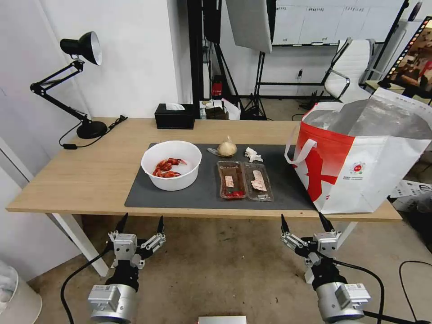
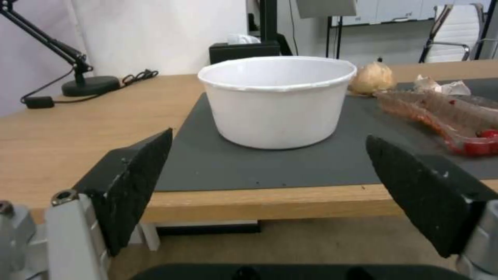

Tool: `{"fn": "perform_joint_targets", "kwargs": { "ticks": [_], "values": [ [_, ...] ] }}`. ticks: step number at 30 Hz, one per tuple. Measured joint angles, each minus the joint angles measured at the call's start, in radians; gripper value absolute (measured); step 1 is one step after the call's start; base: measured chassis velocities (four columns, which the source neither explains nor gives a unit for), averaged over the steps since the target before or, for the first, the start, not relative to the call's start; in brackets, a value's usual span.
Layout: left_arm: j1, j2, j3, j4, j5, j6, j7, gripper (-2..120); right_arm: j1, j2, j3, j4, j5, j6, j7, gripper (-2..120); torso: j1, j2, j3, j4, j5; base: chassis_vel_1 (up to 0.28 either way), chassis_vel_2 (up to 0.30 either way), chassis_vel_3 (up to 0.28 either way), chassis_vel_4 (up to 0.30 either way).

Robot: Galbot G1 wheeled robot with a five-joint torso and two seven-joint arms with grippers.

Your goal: Pick up the trash from the table and place it into the takeout bag.

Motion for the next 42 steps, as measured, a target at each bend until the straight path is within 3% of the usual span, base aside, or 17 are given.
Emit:
{"fn": "perform_joint_targets", "kwargs": {
  "ticks": [17, 21, 27, 28, 30, 32, 35, 38, 42],
  "values": [
    [-0.007, 0.009, 0.0, -0.002, -0.019, 0.023, -0.006, 100, 0.0, -0.013, 0.01, 0.004, 0.015, -0.024, -0.004, 100, 0.0, 0.0, 0.0, 0.0001, 0.0001, 0.0, 0.0, 0.0, 0.0],
    [-0.034, 0.041, -0.002, -0.022, -0.085, 0.11, -0.029, 100, 0.002, -0.061, 0.05, 0.024, 0.072, -0.114, -0.029, 100, 0.0, 0.0, 0.0, 0.0, 0.0, 0.0, 0.0, 0.0, 0.0],
    [-0.09, 0.11, -0.007, -0.062, -0.227, 0.301, -0.078, 100, 0.006, -0.161, 0.134, 0.066, 0.19, -0.305, -0.08, 100, 0.0, 0.0, 0.0, 0.0, 0.0001, 0.0, 0.0, 0.0, 0.0],
    [-0.09, 0.11, -0.007, -0.062, -0.227, 0.301, -0.078, 100, 0.006, -0.161, 0.134, 0.066, 0.19, -0.305, -0.08, 100, 0.0, 0.0, 0.0, 0.0, 0.0001, 0.0, 0.0, 0.0, 0.0],
    [-0.113, 0.138, -0.009, -0.077, -0.285, 0.379, -0.098, 100, 0.008, -0.202, 0.169, 0.084, 0.239, -0.383, -0.102, 100, 0.0, 0.0, 0.0, 0.0, 0.0001, 0.0, 0.0, 0.0, 0.0],
    [-0.121, 0.148, -0.01, -0.083, -0.304, 0.404, -0.105, 100, 0.009, -0.215, 0.181, 0.09, 0.255, -0.409, -0.109, 100, 0.0, 0.0, 0.0, 0.0, 0.0001, 0.0, 0.0, 0.0, 0.0],
    [-0.157, 0.192, -0.013, -0.108, -0.394, 0.526, -0.136, 100, 0.012, -0.275, 0.23, 0.115, 0.325, -0.521, -0.139, 100, 0.0, 0.0, 0.0, 0.0001, -0.0002, 0.0, 0.0, 0.0, 0.0],
    [-0.173, 0.212, -0.015, -0.12, -0.436, 0.58, -0.15, 100, 0.012, -0.283, 0.237, 0.118, 0.335, -0.539, -0.144, 100, 0.0, 0.0, 0.0, -0.0001, 0.0002, 0.0, 0.0, 0.0, 0.0],
    [-0.176, 0.216, -0.015, -0.121, -0.443, 0.591, -0.153, 100, 0.012, -0.284, 0.238, 0.119, 0.336, -0.54, -0.144, 100, 0.0, 0.0, 0.0, 0.0, 0.0001, 0.0, 0.0, 0.0, 0.0]
  ]
}}
